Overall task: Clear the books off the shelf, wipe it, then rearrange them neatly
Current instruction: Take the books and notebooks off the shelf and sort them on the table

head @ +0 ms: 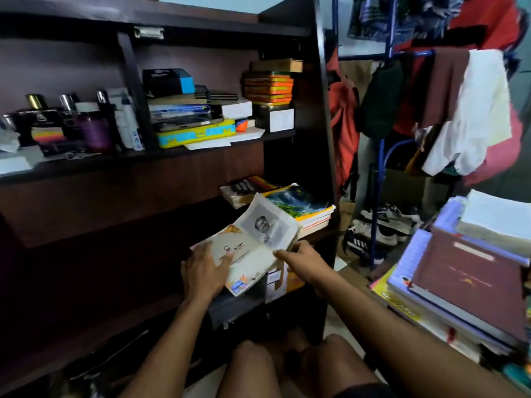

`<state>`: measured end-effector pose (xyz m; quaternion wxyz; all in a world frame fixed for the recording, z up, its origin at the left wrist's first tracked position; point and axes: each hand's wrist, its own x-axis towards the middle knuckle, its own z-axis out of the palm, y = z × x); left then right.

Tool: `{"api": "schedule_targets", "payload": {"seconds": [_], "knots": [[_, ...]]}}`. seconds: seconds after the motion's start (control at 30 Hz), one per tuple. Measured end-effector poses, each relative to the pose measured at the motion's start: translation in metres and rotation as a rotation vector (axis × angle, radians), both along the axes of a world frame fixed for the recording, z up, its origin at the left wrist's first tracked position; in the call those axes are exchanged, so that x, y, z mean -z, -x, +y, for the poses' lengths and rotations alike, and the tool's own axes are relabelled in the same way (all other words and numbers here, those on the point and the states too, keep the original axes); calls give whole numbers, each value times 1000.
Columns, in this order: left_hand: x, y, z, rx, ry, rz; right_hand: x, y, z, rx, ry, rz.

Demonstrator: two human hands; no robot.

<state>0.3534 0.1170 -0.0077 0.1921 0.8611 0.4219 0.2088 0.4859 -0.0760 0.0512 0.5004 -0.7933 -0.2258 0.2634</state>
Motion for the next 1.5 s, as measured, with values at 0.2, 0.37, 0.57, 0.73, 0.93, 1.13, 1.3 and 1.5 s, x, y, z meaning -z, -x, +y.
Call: {"api": "schedule_targets", "payload": {"seconds": [0.2,0.37,0.57,0.73,0.93,1.13,1.3,1.5], "knots": [[16,-1,-2,225,-195,190,30,-6,53,205,-313,324],[18,0,-8,309,-203,227,40,6,51,119,-318,343],[21,9,-67,65,141,-737,47,29,13,120,-474,334],[8,11,-163,-205,1160,-1273,51,53,-50,85,-570,278],[-19,18,-184,210,1382,-1130,13,43,-125,-105,-367,32],[-66,-6,-237,426,1077,-1104,-47,17,-222,-76,-404,-191],[-102,-55,-298,630,810,-1006,-78,3,-269,22,-461,-413],[-111,-137,-322,825,402,-676,-76,-64,-319,240,-442,-657]]}}
